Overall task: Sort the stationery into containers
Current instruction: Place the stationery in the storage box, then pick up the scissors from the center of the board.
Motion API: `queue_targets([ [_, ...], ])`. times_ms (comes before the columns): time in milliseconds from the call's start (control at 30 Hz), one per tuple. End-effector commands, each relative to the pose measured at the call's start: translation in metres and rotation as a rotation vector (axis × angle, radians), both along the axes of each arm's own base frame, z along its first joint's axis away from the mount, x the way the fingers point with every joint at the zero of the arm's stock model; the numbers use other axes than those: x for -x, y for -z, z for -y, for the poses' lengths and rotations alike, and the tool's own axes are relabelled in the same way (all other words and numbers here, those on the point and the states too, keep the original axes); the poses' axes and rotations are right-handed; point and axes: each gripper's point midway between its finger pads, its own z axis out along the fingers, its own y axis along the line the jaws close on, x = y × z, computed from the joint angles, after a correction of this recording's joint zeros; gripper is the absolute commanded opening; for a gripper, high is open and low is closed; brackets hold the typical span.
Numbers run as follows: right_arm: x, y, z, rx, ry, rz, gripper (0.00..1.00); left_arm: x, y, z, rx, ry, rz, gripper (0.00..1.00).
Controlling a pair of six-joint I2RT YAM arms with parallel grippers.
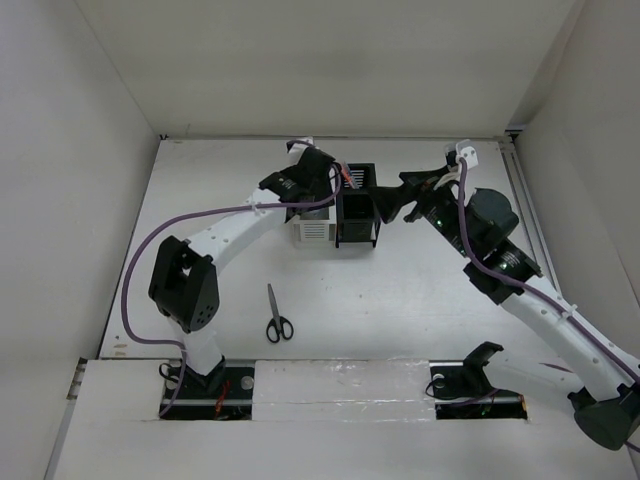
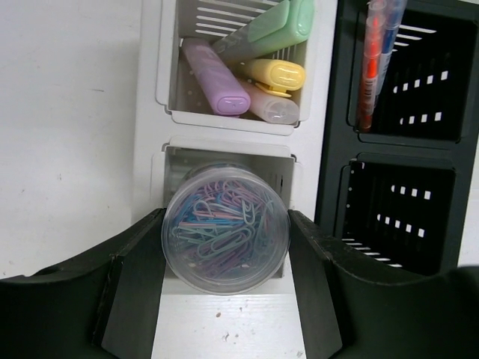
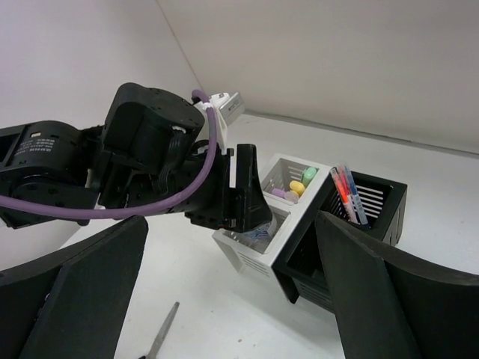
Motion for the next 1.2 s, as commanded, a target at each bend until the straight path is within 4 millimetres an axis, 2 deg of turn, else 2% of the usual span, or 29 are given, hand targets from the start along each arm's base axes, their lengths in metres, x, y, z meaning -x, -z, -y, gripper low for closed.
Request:
queue_targets([
  [0, 0.000, -0.004, -0.003, -0.011, -0.017, 0.009, 1.00, -0.005, -0.051, 0.007, 0.058, 0.005, 0.118, 0.41],
  [100, 0.000, -0.008, -0.002, -0.009, -0.015, 0.022, 1.00, -0.004, -0.054, 0.008, 0.067, 0.020, 0.124, 0.57],
  [167, -0.002, -0.005, -0.003, -0.004, -0.015, 0.015, 1.00, -0.003, -0.067, 0.009, 0.095, 0.026, 0.151, 0.74],
  [200, -0.002, -0.005, -0.003, -0.004, -0.015, 0.015, 1.00, -0.002, -0.064, 0.008, 0.089, 0.026, 0.144, 0.78],
  [233, -0.002, -0.005, -0.003, -0.004, -0.015, 0.015, 1.00, -0.001, -0.068, 0.007, 0.096, 0.026, 0.152, 0.80],
  [267, -0.002, -0.005, -0.003, -0.004, -0.015, 0.015, 1.00, -0.001, -0.068, 0.007, 0.096, 0.026, 0.153, 0.91],
  [333, -0.002, -0.005, -0.003, -0.004, -0.015, 0.015, 1.00, -0.001, -0.068, 0.007, 0.096, 0.026, 0.153, 0.99],
  [433, -0.002, -0.005, -0.003, -0.004, -0.015, 0.015, 1.00, 0.005, -0.082, 0.005, 0.109, 0.015, 0.178, 0.99],
  [467, -0.002, -0.005, -0.003, -0.004, -0.015, 0.015, 1.00, 0.012, -0.097, 0.006, 0.120, 0.017, 0.211, 0.99],
  [533, -0.002, -0.005, -0.003, -0.004, -0.015, 0.015, 1.00, 0.020, -0.105, -0.013, 0.086, -0.072, 0.238, 0.99],
  [567, 0.001, -0.009, -0.002, -0.010, -0.015, 0.023, 1.00, 0.027, -0.118, -0.024, 0.097, -0.114, 0.258, 0.99],
  [633, 0.003, -0.013, 0.000, -0.017, -0.015, 0.033, 1.00, 0.041, -0.111, -0.053, 0.051, -0.206, 0.245, 0.99],
  [667, 0.005, -0.013, -0.001, -0.016, -0.026, 0.034, 1.00, 0.049, -0.109, -0.062, 0.080, -0.260, 0.242, 0.99],
  [700, 0.007, -0.016, 0.000, -0.021, -0.026, 0.042, 1.00, 0.062, -0.117, -0.075, 0.112, -0.287, 0.259, 0.99],
  [733, 0.007, -0.016, 0.000, -0.021, -0.026, 0.042, 1.00, 0.075, -0.087, -0.085, 0.079, -0.298, 0.213, 0.99],
  [800, 0.010, -0.013, 0.001, -0.016, -0.035, 0.036, 1.00, 0.096, -0.061, -0.096, 0.090, -0.313, 0.164, 0.99],
  [833, 0.011, -0.013, 0.000, -0.008, -0.045, 0.042, 1.00, 0.114, -0.034, -0.106, 0.096, -0.323, 0.117, 0.99],
  [900, 0.011, -0.008, -0.002, -0.001, -0.054, 0.034, 1.00, 0.144, 0.007, -0.117, 0.100, -0.324, 0.016, 0.99],
  [933, 0.012, -0.003, -0.004, 0.006, -0.068, 0.028, 1.00, 0.147, 0.003, -0.113, 0.133, -0.308, 0.013, 0.99],
  [967, 0.012, -0.003, -0.004, 0.013, -0.067, 0.033, 1.00, 0.161, 0.024, -0.119, 0.115, -0.302, -0.040, 0.99],
  [1033, 0.015, -0.003, -0.007, 0.015, -0.089, 0.035, 1.00, 0.179, 0.034, -0.117, 0.143, -0.263, -0.098, 0.99],
  [1067, 0.012, 0.002, -0.009, 0.022, -0.090, 0.023, 1.00, 0.192, 0.036, -0.118, 0.150, -0.234, -0.110, 0.99],
  [1167, 0.010, 0.011, -0.018, 0.040, -0.125, 0.002, 1.00, 0.208, 0.027, -0.101, 0.219, -0.179, -0.128, 0.99],
])
